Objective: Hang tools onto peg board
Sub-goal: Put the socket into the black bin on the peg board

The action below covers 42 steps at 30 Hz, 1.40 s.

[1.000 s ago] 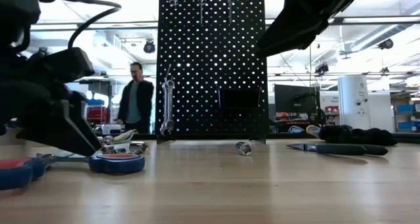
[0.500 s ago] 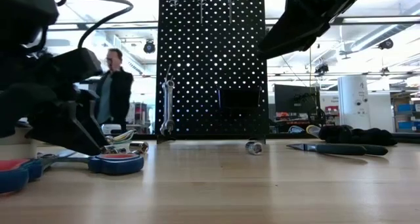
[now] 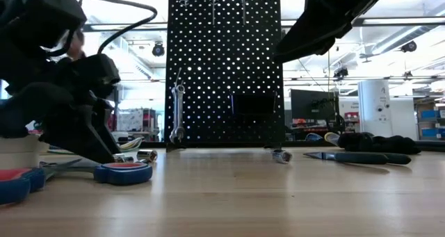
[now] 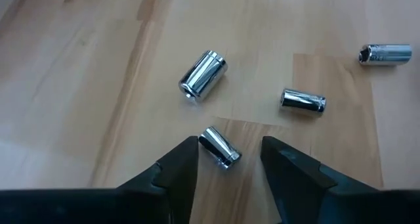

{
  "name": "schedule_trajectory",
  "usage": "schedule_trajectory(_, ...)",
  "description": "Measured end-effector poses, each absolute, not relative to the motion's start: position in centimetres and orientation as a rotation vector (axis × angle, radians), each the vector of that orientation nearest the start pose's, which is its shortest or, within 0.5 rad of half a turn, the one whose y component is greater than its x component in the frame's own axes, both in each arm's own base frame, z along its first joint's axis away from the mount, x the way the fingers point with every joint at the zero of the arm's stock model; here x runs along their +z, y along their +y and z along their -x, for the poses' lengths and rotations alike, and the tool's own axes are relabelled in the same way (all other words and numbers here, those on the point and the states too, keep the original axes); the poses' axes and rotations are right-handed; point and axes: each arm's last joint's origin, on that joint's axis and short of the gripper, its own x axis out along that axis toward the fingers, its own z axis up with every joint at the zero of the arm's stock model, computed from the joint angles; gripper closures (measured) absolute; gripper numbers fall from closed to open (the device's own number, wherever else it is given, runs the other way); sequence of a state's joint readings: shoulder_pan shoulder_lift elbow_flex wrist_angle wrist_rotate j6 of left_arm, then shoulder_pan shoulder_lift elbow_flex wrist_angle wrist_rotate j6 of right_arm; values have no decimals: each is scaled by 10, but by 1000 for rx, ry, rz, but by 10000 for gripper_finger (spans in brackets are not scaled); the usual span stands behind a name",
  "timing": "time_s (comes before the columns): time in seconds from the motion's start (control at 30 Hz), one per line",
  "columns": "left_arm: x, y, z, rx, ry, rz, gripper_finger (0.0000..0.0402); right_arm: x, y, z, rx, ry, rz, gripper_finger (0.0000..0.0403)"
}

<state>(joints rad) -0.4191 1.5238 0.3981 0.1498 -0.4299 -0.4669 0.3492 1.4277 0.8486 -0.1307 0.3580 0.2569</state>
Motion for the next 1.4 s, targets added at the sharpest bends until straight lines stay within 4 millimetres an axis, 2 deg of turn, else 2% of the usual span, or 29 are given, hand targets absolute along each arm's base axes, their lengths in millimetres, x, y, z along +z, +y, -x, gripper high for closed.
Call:
schedule_trajectory(0.17,93,-73,-208,257,863,138,280,219,90,-278,-95,663,-1,193)
schedule_trajectory(0.4,93,-72,-207,279,860,147,369,218,90,-277,-97,670,-2,203)
schedule_trajectory(0.47,93,-72,-207,281,858,149,383,218,90,-277,-99,670,-7,203)
schedule_trajectory(0.77,98,-74,-212,279,852,153,383,216,90,-276,-117,693,-36,209)
schedule_trajectory(1.07,114,-77,-222,280,913,104,383,214,93,-272,-117,723,-47,230)
schedule_trajectory(1.3,140,-73,-242,277,878,43,383,210,101,-266,-94,751,-26,245)
schedule_trajectory(1.4,160,-69,-255,271,753,19,382,200,102,-259,-109,802,-29,250)
